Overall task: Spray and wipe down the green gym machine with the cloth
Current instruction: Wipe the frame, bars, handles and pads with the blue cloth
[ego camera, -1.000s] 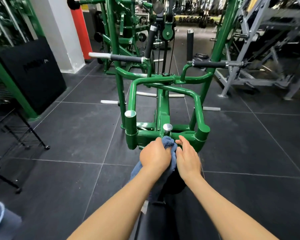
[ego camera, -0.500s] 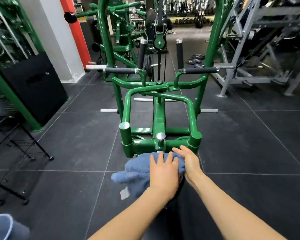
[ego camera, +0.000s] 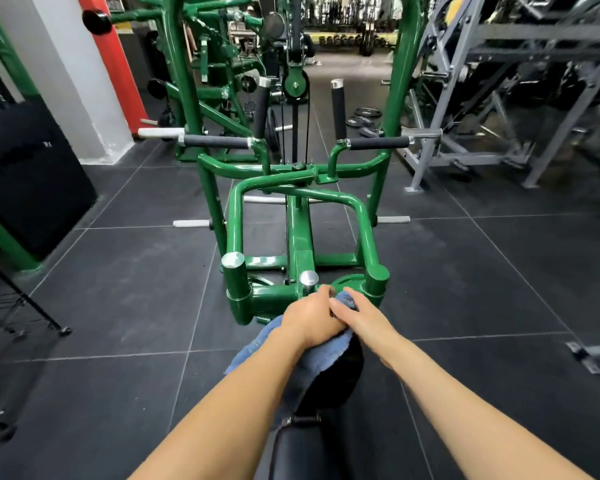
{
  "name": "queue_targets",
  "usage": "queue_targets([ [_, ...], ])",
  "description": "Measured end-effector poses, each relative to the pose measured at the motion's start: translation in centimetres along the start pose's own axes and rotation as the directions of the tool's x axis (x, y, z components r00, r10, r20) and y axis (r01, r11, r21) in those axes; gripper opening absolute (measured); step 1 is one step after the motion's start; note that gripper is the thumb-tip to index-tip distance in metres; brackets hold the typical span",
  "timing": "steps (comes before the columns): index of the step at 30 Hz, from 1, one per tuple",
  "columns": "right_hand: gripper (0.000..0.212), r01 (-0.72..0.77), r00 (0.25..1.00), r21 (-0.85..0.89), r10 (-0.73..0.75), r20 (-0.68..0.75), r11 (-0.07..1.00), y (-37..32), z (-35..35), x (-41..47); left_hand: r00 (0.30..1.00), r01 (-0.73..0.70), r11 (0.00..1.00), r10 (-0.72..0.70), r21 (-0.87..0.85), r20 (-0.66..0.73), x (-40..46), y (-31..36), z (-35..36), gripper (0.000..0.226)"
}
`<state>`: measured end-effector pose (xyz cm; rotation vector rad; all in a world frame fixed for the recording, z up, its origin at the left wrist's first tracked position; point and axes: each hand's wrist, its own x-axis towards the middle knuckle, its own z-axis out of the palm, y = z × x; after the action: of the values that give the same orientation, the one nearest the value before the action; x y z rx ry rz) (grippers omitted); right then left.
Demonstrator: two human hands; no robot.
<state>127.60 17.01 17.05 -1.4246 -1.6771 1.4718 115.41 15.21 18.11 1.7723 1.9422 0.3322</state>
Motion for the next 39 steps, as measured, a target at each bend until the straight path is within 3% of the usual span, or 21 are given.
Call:
queue_targets([
  [2, 0.022, 0.018, 1.0, -0.063, -0.017, 0.026, 0.998, -1.3, 0.1, 0.2, 0.982, -0.008, 0.972, 0.052, -0.233, 0.182, -0.4, -0.9, -1.4, 0.087],
  [4, 0.014, 0.044, 0.997, -0.194, -0.029, 0.076, 0.98, -2.4, 0.6, 0.4, 0.952, -0.01, 0.928, 0.124, -0.374, 0.281, -1.0, -2.7, -2.5, 0.109],
  [7, 0.021, 0.01, 1.0, -0.515, 0.001, 0.021, 0.857, -3.0, 1.9, 1.5, 0.936, 0.063, 0.888, 0.106, -0.456, 0.336, -2.3, -7.9, -3.1, 0.117],
  [10, 0.029, -0.035, 0.996, -0.591, -0.019, -0.085, 0.806, -4.6, 4.0, 2.8, 0.905, 0.122, 0.826, 0.135, -0.551, 0.403, -4.1, -12.8, -1.4, 0.129],
  [13, 0.033, -0.02, 0.99, -0.532, -0.058, -0.13, 0.847, -7.0, 7.3, 4.2, 0.941, 0.048, 0.768, 0.18, -0.638, 0.288, -4.8, -13.9, 0.1, 0.098],
  [16, 0.008, 0.045, 0.979, -0.527, -0.142, -0.145, 0.849, -8.2, 9.0, 5.2, 0.988, 0.019, 0.813, 0.076, -0.582, 0.138, -3.2, -14.9, -1.8, 0.057],
  [17, 0.004, 0.042, 0.977, -0.55, -0.149, -0.151, 0.834, -8.4, 8.9, 5.4, 0.993, 0.007, 0.821, 0.061, -0.571, 0.101, -2.5, -15.4, -2.9, 0.054],
  [18, 0.014, 0.025, 0.979, -0.601, -0.141, -0.147, 0.799, -8.6, 8.6, 5.4, 0.996, -0.013, 0.85, 0.058, -0.527, 0.07, -1.6, -16.1, -3.8, 0.061],
  [21, 0.027, -0.083, 0.994, -0.808, 0.105, -0.026, 0.583, -8.9, 8.0, 4.7, 0.99, -0.106, 0.952, 0.129, -0.286, 0.063, 0.1, -16.5, -4.9, 0.078],
  [23, 0.023, -0.131, 0.949, -0.873, 0.314, 0.026, 0.469, -9.1, 8.4, 3.9, 0.975, -0.154, 0.951, 0.191, -0.268, 0.117, 0.4, -15.9, -3.8, 0.063],
  [24, 0.026, -0.17, 0.916, -0.867, 0.399, 0.035, 0.468, -9.4, 8.7, 3.4, 0.963, -0.151, 0.948, 0.205, -0.279, 0.174, 0.2, -15.7, -2.9, 0.054],
  [26, 0.049, -0.272, 0.847, -0.821, 0.529, 0.044, 0.502, -9.6, 9.1, 3.2, 0.926, -0.102, 0.948, 0.202, -0.303, 0.32, -0.4, -15.1, -1.1, 0.047],
  [28, 0.066, -0.297, 0.779, -0.84, 0.624, 0.061, 0.453, -9.6, 10.0, 3.7, 0.9, -0.035, 0.931, 0.187, -0.363, 0.393, -0.8, -14.9, 0.1, 0.055],
  [32, 0.049, -0.25, 0.668, -0.902, 0.737, 0.102, 0.352, -8.1, 12.6, 5.1, 0.861, 0.042, 0.945, 0.131, -0.326, 0.492, -0.5, -16.0, 1.2, 0.043],
  [36, 0.061, -0.142, 0.686, -0.96, 0.723, 0.081, 0.243, -5.2, 13.9, 6.9, 0.841, 0.133, 0.927, 0.082, -0.351, 0.535, -0.9, -18.1, 3.2, 0.03],
  [39, 0.058, -0.005, 0.743, -0.984, 0.659, 0.116, 0.178, -4.9, 13.8, 7.0, 0.879, 0.184, 0.885, 0.047, -0.427, 0.474, -1.4, -18.0, 3.2, 0.021],
])
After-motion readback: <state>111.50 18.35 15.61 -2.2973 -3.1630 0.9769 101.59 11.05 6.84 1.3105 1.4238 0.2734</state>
